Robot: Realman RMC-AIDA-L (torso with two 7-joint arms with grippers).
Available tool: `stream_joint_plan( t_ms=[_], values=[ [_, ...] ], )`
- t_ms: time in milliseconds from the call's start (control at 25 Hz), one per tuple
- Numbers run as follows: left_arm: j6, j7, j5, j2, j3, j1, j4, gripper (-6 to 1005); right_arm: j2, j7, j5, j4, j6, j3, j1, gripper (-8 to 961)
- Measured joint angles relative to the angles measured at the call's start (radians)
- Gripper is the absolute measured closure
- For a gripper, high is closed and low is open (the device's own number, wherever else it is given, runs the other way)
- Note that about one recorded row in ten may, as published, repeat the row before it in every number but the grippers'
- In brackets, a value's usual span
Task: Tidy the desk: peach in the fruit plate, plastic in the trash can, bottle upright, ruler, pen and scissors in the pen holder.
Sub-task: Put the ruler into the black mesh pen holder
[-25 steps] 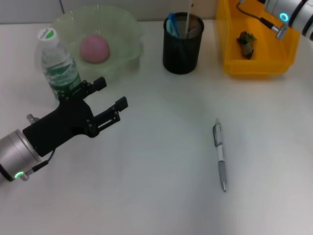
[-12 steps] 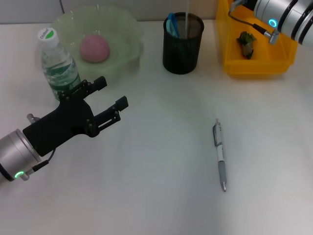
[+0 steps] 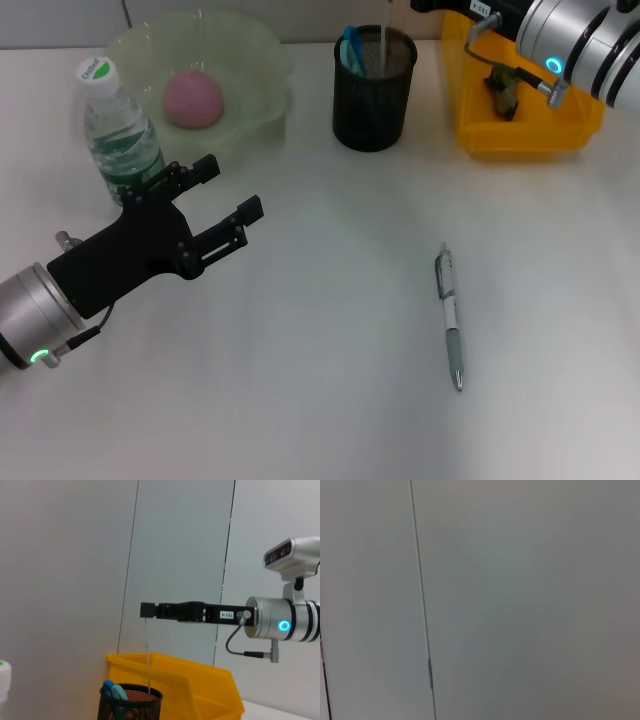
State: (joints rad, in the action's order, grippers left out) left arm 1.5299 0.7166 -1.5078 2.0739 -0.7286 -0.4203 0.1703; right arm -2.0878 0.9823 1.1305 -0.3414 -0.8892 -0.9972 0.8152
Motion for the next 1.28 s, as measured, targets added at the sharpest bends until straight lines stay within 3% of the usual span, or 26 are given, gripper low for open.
stream_joint_plan(
  t_ms=[1280],
  values=[
    [0.015,0.004,0.000,-0.002,0.000,0.003,0.000,243,0.000,-0.004,0.008,0.055,0.044,-0.005,0.015,570]
  ],
)
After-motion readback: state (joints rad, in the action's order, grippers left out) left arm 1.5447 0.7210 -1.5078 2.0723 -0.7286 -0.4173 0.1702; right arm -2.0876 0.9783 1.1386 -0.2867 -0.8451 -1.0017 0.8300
